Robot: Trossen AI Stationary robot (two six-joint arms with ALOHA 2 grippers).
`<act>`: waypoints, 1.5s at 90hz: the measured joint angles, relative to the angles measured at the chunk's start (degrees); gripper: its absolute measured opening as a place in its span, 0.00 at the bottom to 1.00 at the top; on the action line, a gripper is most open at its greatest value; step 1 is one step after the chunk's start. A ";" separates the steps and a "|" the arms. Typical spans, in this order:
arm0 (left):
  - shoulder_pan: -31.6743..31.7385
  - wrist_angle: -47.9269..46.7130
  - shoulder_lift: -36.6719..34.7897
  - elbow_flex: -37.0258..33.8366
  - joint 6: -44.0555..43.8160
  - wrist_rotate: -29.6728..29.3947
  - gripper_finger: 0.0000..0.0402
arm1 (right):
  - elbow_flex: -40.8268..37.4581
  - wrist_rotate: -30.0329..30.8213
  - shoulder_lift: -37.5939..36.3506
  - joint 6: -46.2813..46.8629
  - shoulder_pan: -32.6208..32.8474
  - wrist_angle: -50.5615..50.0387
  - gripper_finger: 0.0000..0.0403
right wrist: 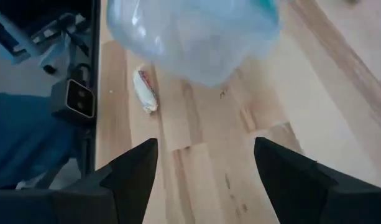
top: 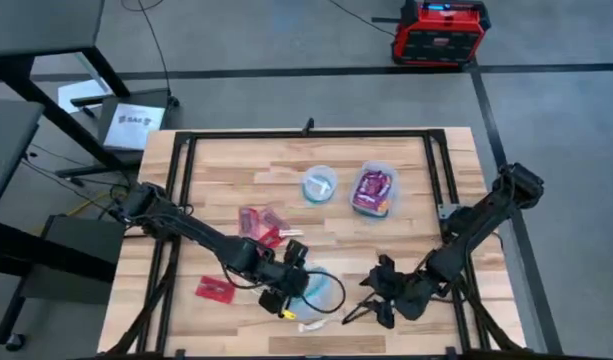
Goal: Sort candy
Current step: Move the top left transparent bin closer to the center
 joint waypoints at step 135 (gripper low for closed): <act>0.99 16.45 0.83 -0.03 -12.12 0.36 0.55 | 2.51 -2.76 19.43 13.16 -9.98 10.15 0.63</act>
